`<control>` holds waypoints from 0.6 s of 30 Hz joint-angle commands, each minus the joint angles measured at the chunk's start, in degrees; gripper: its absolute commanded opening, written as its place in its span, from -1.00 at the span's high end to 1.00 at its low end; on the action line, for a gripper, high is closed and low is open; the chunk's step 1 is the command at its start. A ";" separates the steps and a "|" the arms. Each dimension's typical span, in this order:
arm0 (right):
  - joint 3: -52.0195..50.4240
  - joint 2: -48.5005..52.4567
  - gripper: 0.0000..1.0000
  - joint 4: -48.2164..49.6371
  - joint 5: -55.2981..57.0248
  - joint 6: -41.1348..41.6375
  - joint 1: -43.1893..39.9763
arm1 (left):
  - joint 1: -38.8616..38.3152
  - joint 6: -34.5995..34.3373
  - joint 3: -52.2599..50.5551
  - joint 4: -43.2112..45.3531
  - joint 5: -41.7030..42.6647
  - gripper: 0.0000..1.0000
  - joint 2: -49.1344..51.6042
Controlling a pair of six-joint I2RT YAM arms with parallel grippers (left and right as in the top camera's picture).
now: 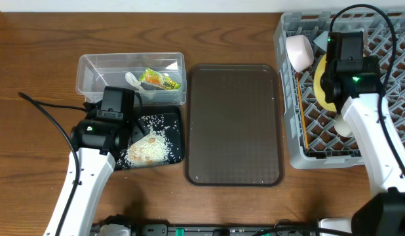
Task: Sort waste into correct bins and load items into the dishwasher rack
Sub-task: 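Lift the yellow plate and stand it upright in the rack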
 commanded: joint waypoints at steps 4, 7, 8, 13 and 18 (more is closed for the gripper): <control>0.04 0.28 0.43 -1.11 -19.76 9.55 0.98 | 0.31 0.11 0.96 -0.15 -1.09 -0.89 0.11; 0.07 -0.11 0.23 -2.36 -28.74 9.99 0.85 | 0.31 0.52 0.98 -0.13 -1.09 -0.89 -0.04; 0.07 -0.35 0.21 -2.86 -29.73 11.15 0.68 | 0.31 1.33 0.98 0.00 -1.09 -0.89 -0.11; 0.11 -3.93 0.08 -5.07 -33.24 16.57 -1.05 | 0.28 13.14 2.16 2.49 4.15 -0.89 -1.09; 0.11 -8.37 -0.11 -5.14 -44.54 14.86 -2.54 | 0.28 21.38 4.83 7.23 12.68 -0.89 -1.03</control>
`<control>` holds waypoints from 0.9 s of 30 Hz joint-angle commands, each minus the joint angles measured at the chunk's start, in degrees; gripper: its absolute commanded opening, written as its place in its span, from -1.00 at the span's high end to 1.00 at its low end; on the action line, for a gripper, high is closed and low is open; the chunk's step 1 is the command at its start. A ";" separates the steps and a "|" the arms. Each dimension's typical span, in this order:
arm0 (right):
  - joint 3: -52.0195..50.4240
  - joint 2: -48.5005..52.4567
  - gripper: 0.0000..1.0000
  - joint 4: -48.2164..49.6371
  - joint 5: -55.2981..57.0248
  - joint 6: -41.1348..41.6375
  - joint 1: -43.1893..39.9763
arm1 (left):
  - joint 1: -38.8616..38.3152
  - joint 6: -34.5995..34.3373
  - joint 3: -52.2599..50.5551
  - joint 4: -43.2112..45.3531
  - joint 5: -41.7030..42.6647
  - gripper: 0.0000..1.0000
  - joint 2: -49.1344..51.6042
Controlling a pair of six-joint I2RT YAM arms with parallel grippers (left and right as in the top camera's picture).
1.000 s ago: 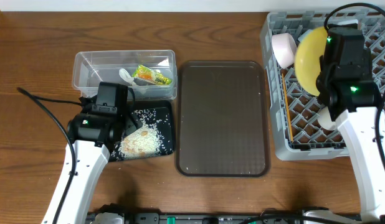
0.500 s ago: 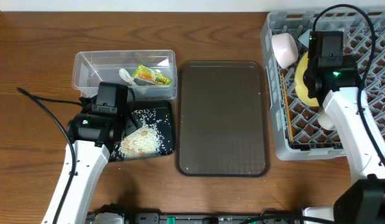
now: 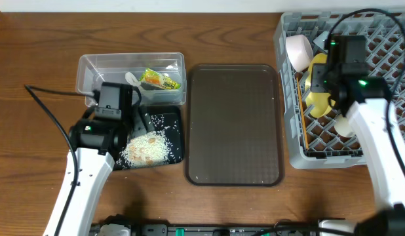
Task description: Sort waste into correct bins and load items into the dishwasher rack
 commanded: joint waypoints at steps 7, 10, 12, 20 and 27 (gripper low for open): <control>0.09 -3.78 -0.11 -7.69 -10.19 2.21 -1.36 | 0.31 9.51 2.93 -0.48 8.96 -0.89 -0.92; 0.02 -3.78 0.00 -12.79 -10.64 4.13 -1.36 | 0.31 9.49 2.93 -4.22 8.96 -0.89 -0.94; -0.15 -3.78 0.15 -15.98 -13.03 4.26 -1.36 | 0.28 9.49 2.80 -7.08 9.01 -0.89 -0.94; -8.41 -9.86 0.06 -16.13 -15.56 5.38 -1.25 | 0.24 11.23 0.90 -13.62 8.98 -0.75 -6.36; -25.83 -28.68 -0.22 -3.74 -15.80 5.33 -1.20 | 0.02 12.66 -6.12 -10.23 8.94 -0.72 -25.77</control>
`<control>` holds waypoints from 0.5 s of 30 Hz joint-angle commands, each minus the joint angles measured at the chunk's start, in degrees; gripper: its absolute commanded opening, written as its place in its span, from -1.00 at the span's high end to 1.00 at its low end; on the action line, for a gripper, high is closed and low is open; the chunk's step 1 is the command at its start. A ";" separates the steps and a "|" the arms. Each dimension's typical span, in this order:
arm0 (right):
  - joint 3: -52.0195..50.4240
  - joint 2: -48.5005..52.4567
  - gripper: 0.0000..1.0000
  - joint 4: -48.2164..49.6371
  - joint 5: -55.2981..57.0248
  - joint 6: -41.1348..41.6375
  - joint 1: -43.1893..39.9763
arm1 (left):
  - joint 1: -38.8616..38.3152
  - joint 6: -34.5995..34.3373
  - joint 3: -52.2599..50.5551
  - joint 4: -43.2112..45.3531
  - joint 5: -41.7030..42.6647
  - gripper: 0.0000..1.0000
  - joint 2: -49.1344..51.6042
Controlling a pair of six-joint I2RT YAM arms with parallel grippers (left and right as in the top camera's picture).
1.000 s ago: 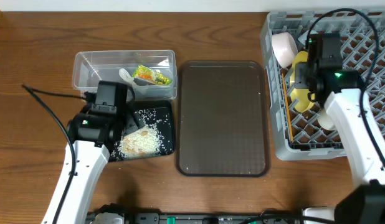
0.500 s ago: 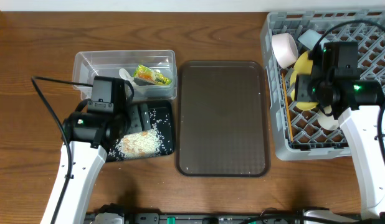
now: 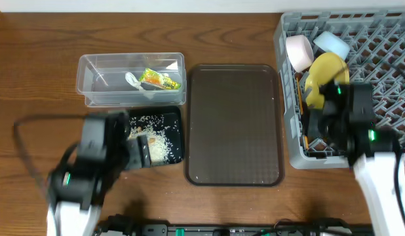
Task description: Sort waste into correct bins and load items into the dishwasher rack
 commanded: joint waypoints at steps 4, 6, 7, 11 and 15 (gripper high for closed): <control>-12.50 -19.10 -0.99 6.82 1.68 0.31 -0.39 | 0.02 1.40 -4.57 5.07 0.33 -0.98 -16.61; -14.05 -22.88 -0.99 6.03 1.73 0.31 -0.39 | 0.02 1.40 -4.55 6.56 0.33 -0.98 -19.26; -14.40 -24.39 -0.99 5.18 1.73 0.31 -0.39 | 0.02 1.42 -4.55 6.67 0.33 -0.98 -20.61; -14.60 -28.20 -0.98 0.61 1.73 0.31 -0.39 | 0.02 1.42 -4.55 5.40 0.33 -0.98 -22.97; -14.60 -28.30 -0.98 -2.60 1.73 0.31 -0.39 | 0.02 1.42 -4.55 4.72 0.33 -0.97 -22.77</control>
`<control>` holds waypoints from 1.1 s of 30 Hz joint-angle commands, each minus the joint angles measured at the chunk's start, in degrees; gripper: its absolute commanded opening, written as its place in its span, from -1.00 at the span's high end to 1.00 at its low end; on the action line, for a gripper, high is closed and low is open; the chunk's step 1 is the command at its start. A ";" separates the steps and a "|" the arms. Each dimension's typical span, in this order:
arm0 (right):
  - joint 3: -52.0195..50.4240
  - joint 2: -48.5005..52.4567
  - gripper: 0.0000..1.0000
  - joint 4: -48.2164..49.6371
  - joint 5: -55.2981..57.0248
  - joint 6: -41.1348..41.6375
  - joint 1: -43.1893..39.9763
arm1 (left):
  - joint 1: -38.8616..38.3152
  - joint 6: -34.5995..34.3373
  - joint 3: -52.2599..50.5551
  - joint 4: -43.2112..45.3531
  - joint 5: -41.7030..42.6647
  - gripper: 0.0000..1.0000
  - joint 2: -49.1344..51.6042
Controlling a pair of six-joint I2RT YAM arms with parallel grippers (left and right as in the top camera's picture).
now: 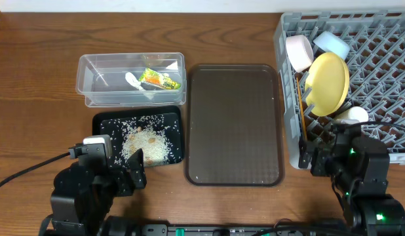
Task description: Sort waste into correct bins and load items into the dishwasher rack
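The grey dishwasher rack at the right holds a pink cup, a pale blue cup, a yellow plate standing on edge and a white cup. A clear bin at the upper left contains wrappers. Below it a black tray carries rice scraps. My left gripper sits low at the front edge, just below the black tray, its fingers too foreshortened to read. My right gripper is at the rack's front left corner, open and holding nothing.
A brown serving tray lies bare in the middle between the black tray and the rack. An orange stick lies along the rack's left wall. Both arms are folded back at the table's front edge.
Both arms have drawn further back toward the front edge. The left gripper is now off the black tray, and the right gripper is below the rack's front corner. The yellow plate stays in the rack.
First the right gripper was at the yellow plate inside the rack while the left hovered over the black tray's rice. Then both stayed there, slightly shifted. Later the plate stood alone in the rack with both arms pulled back, and now both sit at the front edge.
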 commanded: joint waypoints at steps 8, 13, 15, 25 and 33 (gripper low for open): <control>-0.61 0.02 -0.99 -4.37 0.61 0.20 -0.39 | 0.02 0.50 -0.70 -0.11 0.13 -0.96 -0.09; -0.61 0.02 -0.99 -4.48 0.61 0.20 -0.39 | 0.02 0.50 -0.70 -0.11 0.13 -0.96 -0.09; -0.61 -0.37 -0.99 -5.86 0.85 -0.66 -0.37 | 0.02 0.50 -0.70 -0.11 0.13 -0.96 -0.09; -5.77 -14.36 -0.99 7.89 0.85 -3.06 -0.37 | 0.02 0.50 -0.70 -0.11 0.13 -0.96 -0.09; -20.13 -31.28 -0.99 25.73 0.83 -3.19 -0.33 | 0.02 0.50 -0.70 -0.11 0.13 -0.96 -0.09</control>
